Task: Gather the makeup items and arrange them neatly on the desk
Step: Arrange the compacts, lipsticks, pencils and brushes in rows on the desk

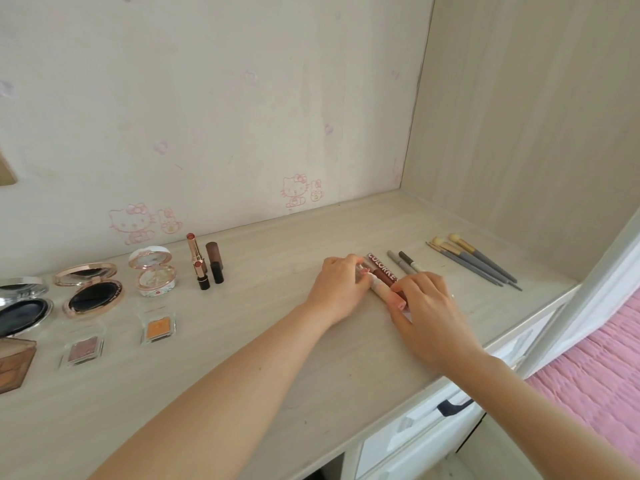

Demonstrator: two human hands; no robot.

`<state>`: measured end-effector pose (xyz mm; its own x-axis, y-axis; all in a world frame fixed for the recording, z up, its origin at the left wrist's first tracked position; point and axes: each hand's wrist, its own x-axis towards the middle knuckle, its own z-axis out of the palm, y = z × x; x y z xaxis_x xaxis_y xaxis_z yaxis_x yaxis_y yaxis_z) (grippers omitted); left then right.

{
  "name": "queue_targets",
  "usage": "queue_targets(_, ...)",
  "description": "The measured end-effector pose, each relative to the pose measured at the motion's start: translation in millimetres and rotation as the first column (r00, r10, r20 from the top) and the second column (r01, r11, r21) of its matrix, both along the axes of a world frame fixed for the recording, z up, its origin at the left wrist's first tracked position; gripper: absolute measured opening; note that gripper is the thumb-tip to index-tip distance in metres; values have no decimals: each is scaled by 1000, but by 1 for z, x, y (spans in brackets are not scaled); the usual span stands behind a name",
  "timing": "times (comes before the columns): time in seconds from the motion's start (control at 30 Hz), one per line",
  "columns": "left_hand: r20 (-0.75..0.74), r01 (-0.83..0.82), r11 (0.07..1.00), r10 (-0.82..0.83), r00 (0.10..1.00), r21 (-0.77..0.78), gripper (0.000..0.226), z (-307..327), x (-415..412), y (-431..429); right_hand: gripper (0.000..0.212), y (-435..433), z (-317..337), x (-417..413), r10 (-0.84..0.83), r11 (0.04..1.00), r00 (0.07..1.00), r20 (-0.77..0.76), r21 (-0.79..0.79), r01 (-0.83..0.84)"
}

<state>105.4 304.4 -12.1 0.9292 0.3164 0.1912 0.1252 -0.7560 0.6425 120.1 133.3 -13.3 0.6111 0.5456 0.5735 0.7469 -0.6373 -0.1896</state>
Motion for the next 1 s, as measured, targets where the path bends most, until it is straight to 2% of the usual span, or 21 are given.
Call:
queue_targets(0.07, 15, -7, 1000, 7, 1000, 0, 37, -2, -1, 2, 23, -1, -6, 5, -35, 999, 999, -33, -40, 33)
queue_targets(0.17, 29, -2, 1000, 2, 1000, -10, 36, -3, -3, 4, 22, -2, -7, 7, -56, 994, 994, -91, -100, 47)
queue_targets(0.37, 62, -15, 999, 18, 998, -43, 34, -3, -7, 7, 21, -1, -8, 7, -34, 993, 997, -73, -114, 26)
queue_targets(0.5, 116, -32, 996, 41, 992, -80, 31, -1, -16, 10, 20, 1, -6, 1, 3, 998, 1000, -11, -60, -4)
queue_targets(0.67, 172, -48, 972, 89, 981, -228, 27, 12, -40, 18, 24, 6, 6, -17, 31, 999, 998, -49, -14, -31)
queue_targets(0.83, 156, -50, 921, 119, 981, -387, 10, 22, -79, 41, 23, 16, 17, -43, 72, 997, 990, -120, 21, -70)
queue_targets(1.0, 133, -48, 804, 156, 979, -593, 12, 33, -137, 67, 22, 41, 18, -71, 156, 986, 968, -197, 86, -141)
